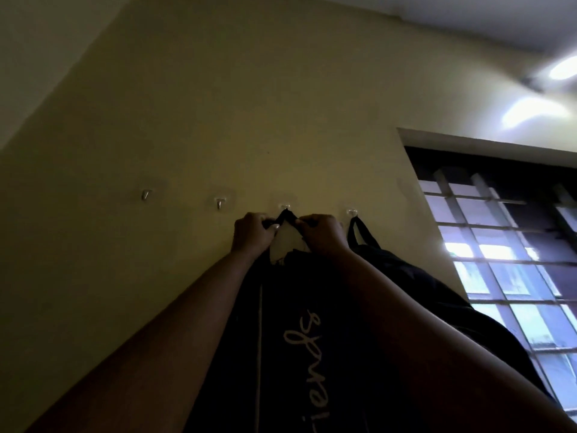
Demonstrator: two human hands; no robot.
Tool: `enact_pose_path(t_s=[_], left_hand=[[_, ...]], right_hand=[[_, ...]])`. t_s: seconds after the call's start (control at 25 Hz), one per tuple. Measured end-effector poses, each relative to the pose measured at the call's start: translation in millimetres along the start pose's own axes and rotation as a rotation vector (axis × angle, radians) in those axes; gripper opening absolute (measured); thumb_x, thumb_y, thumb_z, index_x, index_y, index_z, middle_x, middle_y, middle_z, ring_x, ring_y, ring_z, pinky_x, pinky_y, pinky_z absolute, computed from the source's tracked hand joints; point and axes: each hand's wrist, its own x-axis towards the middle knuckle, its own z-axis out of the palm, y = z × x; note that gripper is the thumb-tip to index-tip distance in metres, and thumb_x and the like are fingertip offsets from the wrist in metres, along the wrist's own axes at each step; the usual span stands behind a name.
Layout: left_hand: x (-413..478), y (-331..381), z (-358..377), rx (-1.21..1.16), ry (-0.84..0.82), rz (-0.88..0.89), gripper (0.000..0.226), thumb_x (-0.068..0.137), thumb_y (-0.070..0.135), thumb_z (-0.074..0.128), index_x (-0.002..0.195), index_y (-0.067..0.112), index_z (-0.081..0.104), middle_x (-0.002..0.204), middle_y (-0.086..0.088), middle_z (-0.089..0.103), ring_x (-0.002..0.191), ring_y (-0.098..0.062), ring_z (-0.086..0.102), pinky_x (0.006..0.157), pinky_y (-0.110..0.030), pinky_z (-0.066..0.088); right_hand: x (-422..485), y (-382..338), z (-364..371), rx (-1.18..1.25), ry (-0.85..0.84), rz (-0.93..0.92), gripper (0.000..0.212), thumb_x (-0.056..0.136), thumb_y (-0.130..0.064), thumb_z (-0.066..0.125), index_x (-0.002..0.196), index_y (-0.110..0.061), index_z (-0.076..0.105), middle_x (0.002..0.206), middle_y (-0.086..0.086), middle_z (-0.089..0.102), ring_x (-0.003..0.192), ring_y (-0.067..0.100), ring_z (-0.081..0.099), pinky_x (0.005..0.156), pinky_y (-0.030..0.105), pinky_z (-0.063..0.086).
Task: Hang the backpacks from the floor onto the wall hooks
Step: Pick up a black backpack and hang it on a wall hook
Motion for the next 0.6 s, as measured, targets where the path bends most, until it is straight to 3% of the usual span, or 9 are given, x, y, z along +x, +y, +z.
enact_pose_path(t_s=[0.08, 0.24, 0.32, 0.4, 0.52, 0.6], left_hand=[[-16.5, 9.7, -14.3, -0.069, -0.089, -0.08, 0.045, 0.092, 0.031, 0.052, 0.13, 0.008, 0.053, 0.136, -0.012, 0.055, 0.126, -0.027, 0.051, 0.1, -0.03, 0.041], [-57.8, 30.4, -38.5, -0.209, -0.171, -0.243, 0.057, 0.092, 0.046, 0.045, 0.138, 0.012, 0.043, 0.144, -0.009, 0.047, 0.129, -0.029, 0.046, 0.102, -0.035, 0.041], [-84.2, 47.8, -52.3, -0.226, -0.156, -0.29, 0.058, 0.092, 0.048, 0.041, 0.139, 0.013, 0.041, 0.145, -0.009, 0.046, 0.129, -0.03, 0.045, 0.1, -0.035, 0.041], [-112.5, 64.6, -59.5, -0.263, -0.122, -0.301, 0.056, 0.094, 0.046, 0.039, 0.139, 0.013, 0.042, 0.144, -0.009, 0.046, 0.129, -0.029, 0.046, 0.097, -0.033, 0.041], [-154.8, 92.0, -70.8, -0.405, -0.117, -0.343, 0.052, 0.095, 0.041, 0.038, 0.139, 0.013, 0.041, 0.147, -0.008, 0.043, 0.132, -0.026, 0.043, 0.098, -0.029, 0.036], [-183.1, 104.5, -76.1, -0.49, -0.161, -0.37, 0.052, 0.095, 0.041, 0.038, 0.14, 0.014, 0.038, 0.148, -0.007, 0.04, 0.134, -0.023, 0.04, 0.097, -0.026, 0.033]], right_hand=[[-16.9, -5.3, -13.8, 0.001, -0.027, 0.027, 0.029, 0.095, -0.032, 0.046, 0.075, -0.02, 0.064, 0.072, 0.004, 0.059, 0.075, 0.019, 0.053, 0.051, 0.022, 0.031], [-57.9, -13.9, -35.3, 0.079, -0.021, 0.099, 0.039, 0.098, -0.036, 0.038, 0.066, -0.018, 0.053, 0.06, -0.002, 0.047, 0.055, 0.011, 0.04, 0.05, 0.026, 0.027], [-84.4, -21.1, -49.0, 0.175, -0.031, 0.15, 0.033, 0.097, -0.039, 0.039, 0.09, -0.02, 0.065, 0.073, 0.002, 0.058, 0.069, 0.015, 0.052, 0.061, 0.025, 0.036], [-110.2, -23.8, -55.9, 0.277, -0.023, 0.187, 0.04, 0.095, -0.043, 0.041, 0.11, -0.017, 0.066, 0.095, 0.005, 0.068, 0.088, 0.018, 0.061, 0.075, 0.029, 0.047], [-151.0, -29.1, -71.5, 0.392, -0.033, 0.282, 0.043, 0.091, -0.051, 0.044, 0.115, -0.022, 0.065, 0.107, 0.0, 0.069, 0.102, 0.019, 0.064, 0.093, 0.04, 0.052], [-181.2, -31.4, -86.6, 0.45, -0.071, 0.347, 0.047, 0.085, -0.058, 0.046, 0.113, -0.025, 0.065, 0.102, -0.005, 0.067, 0.098, 0.015, 0.062, 0.091, 0.039, 0.052]])
